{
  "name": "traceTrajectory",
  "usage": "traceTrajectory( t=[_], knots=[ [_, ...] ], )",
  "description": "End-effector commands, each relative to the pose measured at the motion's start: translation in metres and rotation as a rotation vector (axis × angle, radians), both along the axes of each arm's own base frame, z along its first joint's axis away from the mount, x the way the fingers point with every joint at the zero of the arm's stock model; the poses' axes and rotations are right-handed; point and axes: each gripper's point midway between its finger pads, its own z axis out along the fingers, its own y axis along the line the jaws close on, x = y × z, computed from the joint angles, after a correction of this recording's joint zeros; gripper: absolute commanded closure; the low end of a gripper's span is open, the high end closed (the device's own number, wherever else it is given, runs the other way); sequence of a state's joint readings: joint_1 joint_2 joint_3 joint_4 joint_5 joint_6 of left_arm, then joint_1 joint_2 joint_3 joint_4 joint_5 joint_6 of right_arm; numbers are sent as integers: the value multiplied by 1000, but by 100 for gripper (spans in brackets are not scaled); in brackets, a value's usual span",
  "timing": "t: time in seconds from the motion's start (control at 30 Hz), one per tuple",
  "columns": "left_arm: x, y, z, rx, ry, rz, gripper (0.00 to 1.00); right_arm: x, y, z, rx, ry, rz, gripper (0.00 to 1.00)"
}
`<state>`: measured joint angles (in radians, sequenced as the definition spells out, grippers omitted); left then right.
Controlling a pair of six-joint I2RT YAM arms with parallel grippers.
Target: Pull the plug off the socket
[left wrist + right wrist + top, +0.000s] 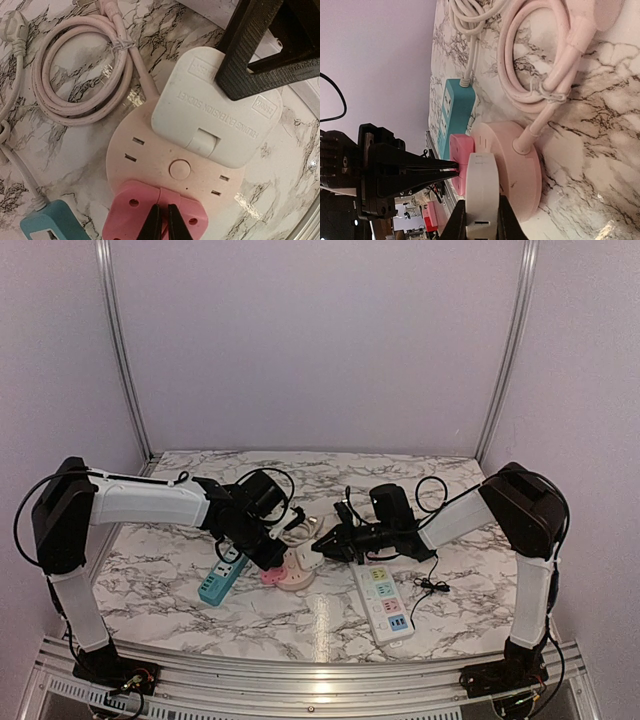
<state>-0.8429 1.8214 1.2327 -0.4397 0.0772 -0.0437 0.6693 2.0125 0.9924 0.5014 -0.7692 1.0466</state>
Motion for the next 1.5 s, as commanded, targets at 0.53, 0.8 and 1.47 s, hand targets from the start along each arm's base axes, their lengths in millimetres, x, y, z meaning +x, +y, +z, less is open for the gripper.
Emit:
traceTrajectory(
  t=[0.53, 0.8, 1.47],
  knots=[
    [-22, 30, -69, 232, 77, 8, 96, 8, 15, 59, 206, -95, 13, 100],
    [-26, 32, -75, 241, 77, 9, 97, 7, 13, 68, 239, -98, 8, 100],
    [-24, 15, -60, 184, 59, 2, 97, 7, 8, 57, 182, -86, -3, 100]
  ],
)
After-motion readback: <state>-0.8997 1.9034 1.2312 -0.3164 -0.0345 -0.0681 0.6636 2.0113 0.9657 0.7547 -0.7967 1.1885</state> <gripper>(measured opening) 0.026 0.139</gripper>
